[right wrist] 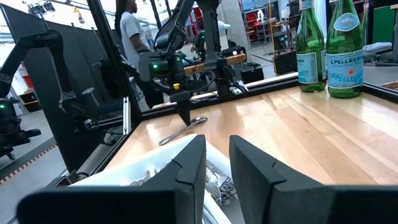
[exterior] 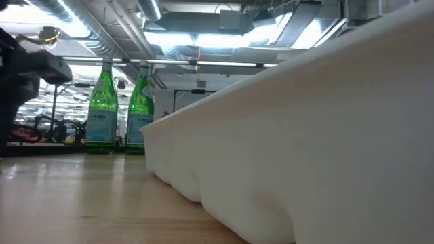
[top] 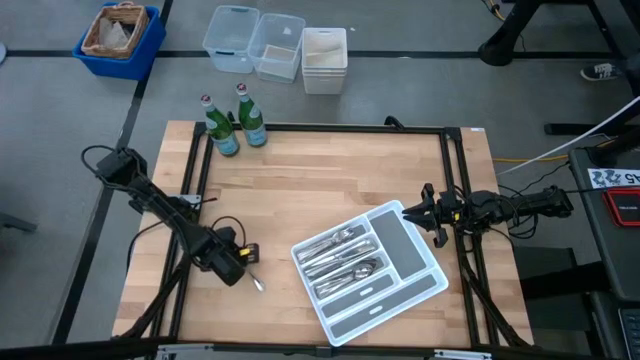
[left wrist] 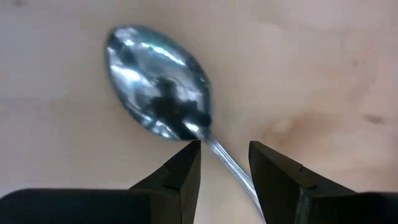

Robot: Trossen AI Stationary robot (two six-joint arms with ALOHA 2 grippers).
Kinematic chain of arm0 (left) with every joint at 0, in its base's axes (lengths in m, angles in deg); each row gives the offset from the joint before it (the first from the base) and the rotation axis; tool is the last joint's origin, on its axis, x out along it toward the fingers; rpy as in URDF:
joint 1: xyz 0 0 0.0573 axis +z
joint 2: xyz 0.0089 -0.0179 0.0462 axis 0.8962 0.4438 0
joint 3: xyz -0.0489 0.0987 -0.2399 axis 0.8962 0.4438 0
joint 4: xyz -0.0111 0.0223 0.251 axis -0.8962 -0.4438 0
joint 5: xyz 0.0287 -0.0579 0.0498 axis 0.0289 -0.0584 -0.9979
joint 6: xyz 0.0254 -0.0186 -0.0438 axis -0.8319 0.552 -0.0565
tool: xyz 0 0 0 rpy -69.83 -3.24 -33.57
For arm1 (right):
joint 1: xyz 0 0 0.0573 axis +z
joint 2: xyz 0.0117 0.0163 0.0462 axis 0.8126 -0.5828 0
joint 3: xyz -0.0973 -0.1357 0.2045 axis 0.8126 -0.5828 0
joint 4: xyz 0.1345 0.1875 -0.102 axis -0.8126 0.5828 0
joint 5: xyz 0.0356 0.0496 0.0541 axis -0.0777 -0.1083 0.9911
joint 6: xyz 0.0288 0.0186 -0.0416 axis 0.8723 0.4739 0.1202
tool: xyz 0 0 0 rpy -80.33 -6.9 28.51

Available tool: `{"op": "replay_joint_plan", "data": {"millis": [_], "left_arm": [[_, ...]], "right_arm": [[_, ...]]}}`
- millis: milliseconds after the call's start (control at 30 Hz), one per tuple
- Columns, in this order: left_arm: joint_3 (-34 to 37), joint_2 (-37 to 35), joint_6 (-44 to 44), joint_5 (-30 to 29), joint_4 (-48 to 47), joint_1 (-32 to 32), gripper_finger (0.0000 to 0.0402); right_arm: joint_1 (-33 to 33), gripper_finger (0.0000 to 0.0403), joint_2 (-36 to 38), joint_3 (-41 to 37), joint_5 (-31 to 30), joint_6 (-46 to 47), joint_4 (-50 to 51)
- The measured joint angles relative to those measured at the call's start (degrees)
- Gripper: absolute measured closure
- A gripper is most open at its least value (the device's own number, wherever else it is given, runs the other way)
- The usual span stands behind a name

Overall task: Sort silverware
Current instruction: Put the silver spoon into the white silverware tray

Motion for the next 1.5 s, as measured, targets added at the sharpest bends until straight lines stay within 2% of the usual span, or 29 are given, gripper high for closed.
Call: {"op": "replay_joint_plan", "data": {"millis": [367,700,900,1033,1133,1500], "left_arm": [[2.19,-0.11,0.03,0.48,-2.32,3.07,0.0277],[2.84,-0.09,-4.00,1.57,-4.96,5.90,0.0278],[2.91,-0.07,-5.72,5.78,-6.07,8.07,0.0324],[2.94,-0.03,-10.19,10.57,-7.91,9.25,0.0365],[2.99,-0.03,-14.29,12.00,-8.70,9.61,0.0389],[1.55,-0.13,-25.87,11.26,-9.23,9.72,0.0397]], "right_arm": [[0.00,0.0327,0.02,0.00,0.00,0.02,0.00],[0.00,0.0327,0.02,0.00,0.00,0.02,0.00],[0.00,0.0327,0.02,0.00,0.00,0.02,0.00],[0.02,0.0327,0.00,0.00,0.00,0.02,0.00],[0.00,0.0327,0.02,0.00,0.02,0.02,0.00],[0.00,0.0327,0.00,0.00,0.00,0.02,0.00]]}}
